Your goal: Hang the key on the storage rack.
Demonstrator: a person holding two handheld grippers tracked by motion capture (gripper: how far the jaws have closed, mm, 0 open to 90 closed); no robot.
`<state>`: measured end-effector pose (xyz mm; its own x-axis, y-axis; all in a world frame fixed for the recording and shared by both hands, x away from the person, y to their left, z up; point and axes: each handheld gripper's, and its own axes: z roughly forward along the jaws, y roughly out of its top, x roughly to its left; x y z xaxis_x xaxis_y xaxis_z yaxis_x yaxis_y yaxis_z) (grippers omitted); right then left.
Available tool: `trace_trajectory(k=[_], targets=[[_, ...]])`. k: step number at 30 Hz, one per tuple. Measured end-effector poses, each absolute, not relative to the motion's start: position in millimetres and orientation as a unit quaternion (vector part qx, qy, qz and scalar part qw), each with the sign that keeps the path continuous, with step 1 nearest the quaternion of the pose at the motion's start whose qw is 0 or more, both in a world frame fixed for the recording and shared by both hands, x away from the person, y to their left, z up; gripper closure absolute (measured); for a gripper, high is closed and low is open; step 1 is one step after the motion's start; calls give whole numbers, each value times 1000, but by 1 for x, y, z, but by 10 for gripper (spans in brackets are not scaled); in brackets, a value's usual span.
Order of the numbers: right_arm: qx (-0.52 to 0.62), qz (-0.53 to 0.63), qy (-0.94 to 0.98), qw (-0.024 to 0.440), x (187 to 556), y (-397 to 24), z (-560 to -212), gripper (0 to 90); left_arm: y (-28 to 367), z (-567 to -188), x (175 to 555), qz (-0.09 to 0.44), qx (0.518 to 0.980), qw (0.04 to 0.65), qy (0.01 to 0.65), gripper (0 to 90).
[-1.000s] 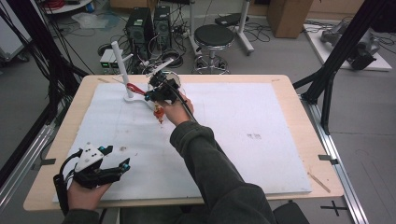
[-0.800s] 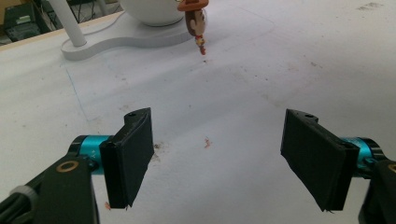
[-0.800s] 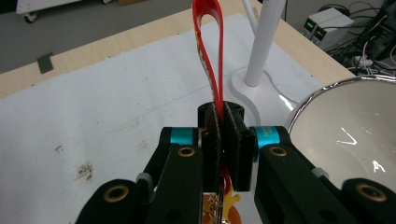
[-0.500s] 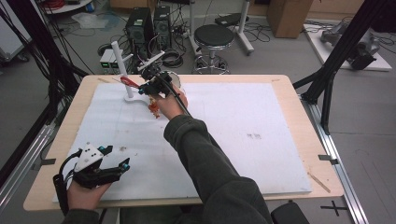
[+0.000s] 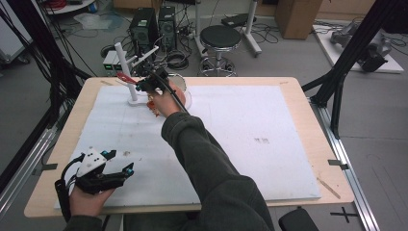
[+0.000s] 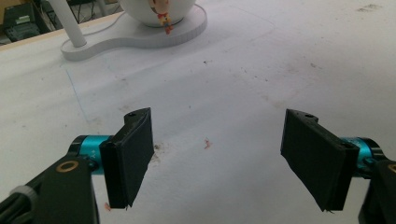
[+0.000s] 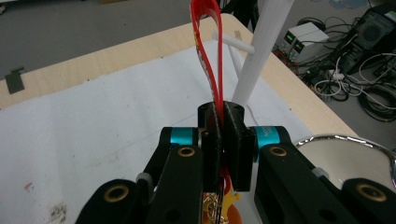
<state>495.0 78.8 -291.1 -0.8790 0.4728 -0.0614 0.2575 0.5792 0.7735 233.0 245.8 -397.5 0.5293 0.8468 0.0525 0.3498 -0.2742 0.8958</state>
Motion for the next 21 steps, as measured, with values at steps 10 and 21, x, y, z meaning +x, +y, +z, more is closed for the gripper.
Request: trace_trajectory(k=[10, 21], targets=[[215, 397, 881, 142, 499, 89, -297, 859, 245, -397, 233, 275, 748, 452, 400, 257], [226, 383, 883, 149, 503, 97, -304, 859, 246, -397, 233, 274, 749, 452, 399, 257]])
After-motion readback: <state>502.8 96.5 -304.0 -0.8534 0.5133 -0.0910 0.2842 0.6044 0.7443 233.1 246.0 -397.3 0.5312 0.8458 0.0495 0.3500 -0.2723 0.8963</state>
